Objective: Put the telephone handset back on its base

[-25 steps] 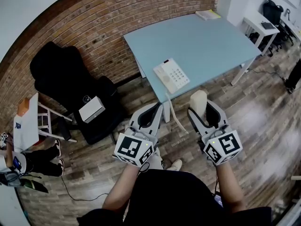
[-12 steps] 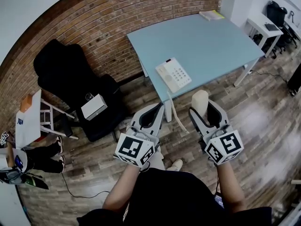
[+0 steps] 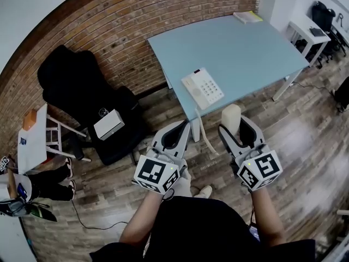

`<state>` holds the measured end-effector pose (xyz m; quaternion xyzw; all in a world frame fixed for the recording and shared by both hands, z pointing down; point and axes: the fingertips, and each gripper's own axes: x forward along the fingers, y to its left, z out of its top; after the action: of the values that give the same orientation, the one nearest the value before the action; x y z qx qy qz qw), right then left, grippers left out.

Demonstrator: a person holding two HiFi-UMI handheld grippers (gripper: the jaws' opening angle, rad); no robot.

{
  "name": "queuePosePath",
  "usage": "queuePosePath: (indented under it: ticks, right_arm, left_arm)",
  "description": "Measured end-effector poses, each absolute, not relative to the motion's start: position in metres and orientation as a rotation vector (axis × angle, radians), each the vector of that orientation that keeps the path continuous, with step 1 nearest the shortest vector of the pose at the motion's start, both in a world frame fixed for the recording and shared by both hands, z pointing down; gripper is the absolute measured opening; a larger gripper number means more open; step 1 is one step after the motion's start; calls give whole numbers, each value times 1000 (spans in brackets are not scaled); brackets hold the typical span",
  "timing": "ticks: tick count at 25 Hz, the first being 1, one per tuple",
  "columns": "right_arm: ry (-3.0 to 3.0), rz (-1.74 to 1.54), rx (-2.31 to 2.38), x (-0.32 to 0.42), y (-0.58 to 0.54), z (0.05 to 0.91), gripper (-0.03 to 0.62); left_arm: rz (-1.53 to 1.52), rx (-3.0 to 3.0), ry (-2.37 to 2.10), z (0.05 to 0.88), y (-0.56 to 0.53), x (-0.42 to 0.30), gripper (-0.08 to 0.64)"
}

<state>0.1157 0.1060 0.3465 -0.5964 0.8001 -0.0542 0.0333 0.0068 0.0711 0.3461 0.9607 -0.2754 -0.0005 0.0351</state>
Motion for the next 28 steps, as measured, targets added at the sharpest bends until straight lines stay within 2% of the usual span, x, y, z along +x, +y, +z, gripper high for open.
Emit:
queuePosePath:
  ticks: [28]
  right_arm:
    - [2495,-266,-1863,131,-37,358,247]
  left_arm:
    - [40,2911,-798,357,-71,30,8]
